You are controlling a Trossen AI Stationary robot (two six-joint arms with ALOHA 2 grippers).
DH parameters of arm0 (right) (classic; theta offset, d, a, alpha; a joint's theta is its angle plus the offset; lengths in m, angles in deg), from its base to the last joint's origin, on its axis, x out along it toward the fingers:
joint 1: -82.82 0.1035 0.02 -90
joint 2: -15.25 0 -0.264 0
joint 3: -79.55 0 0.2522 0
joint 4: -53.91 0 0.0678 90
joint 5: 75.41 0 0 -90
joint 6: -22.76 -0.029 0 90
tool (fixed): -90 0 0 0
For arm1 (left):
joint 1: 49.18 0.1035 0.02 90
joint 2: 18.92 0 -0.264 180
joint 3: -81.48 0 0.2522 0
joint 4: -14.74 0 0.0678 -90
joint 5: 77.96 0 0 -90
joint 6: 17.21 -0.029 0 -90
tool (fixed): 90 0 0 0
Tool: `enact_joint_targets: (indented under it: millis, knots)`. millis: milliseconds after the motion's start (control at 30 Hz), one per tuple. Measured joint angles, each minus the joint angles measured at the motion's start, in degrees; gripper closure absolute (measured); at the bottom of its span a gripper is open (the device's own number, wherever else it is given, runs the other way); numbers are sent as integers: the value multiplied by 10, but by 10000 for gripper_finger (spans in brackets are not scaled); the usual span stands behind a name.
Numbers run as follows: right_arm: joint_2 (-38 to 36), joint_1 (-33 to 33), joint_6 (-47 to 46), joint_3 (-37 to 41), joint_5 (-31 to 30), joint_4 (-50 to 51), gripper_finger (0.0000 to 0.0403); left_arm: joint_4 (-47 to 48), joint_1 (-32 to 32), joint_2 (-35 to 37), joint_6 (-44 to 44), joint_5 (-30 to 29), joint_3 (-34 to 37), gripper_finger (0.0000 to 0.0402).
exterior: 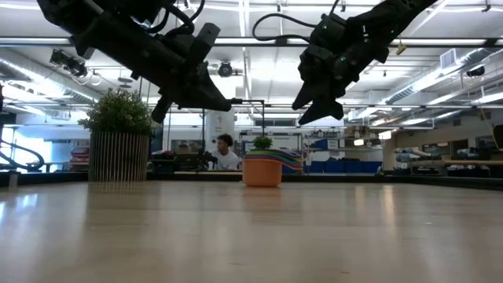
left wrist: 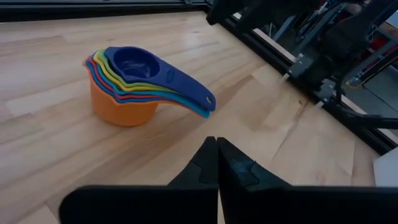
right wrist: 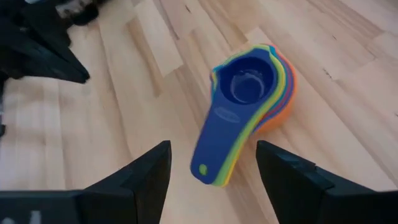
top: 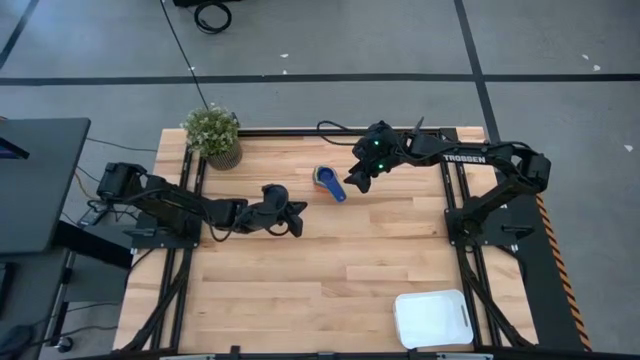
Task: Nest measuring cups in basket
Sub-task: Put the stacked measuring cups into the white bin
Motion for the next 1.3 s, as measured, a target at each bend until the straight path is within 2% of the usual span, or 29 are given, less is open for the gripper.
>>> enact_joint_targets:
  millis: [300, 433, 900, 1167, 1300]
  knots:
    - [5, 5, -68, 0, 2, -11, 152, 0, -1, 0, 0, 0, 0, 402]
    - [33, -4, -122, 0, 46, -16, 153, -1, -1, 0, 0, 0, 0, 402]
    - [143, -11, -121, 0, 48, -46, 154, -8, -1, 0, 14, 26, 0, 402]
    - [182, -12, -117, 0, 149, -84, 155, -7, -1, 0, 16, 26, 0, 402]
    - [188, -13, -103, 0, 170, -104, 155, -7, -1, 0, 17, 26, 0, 402]
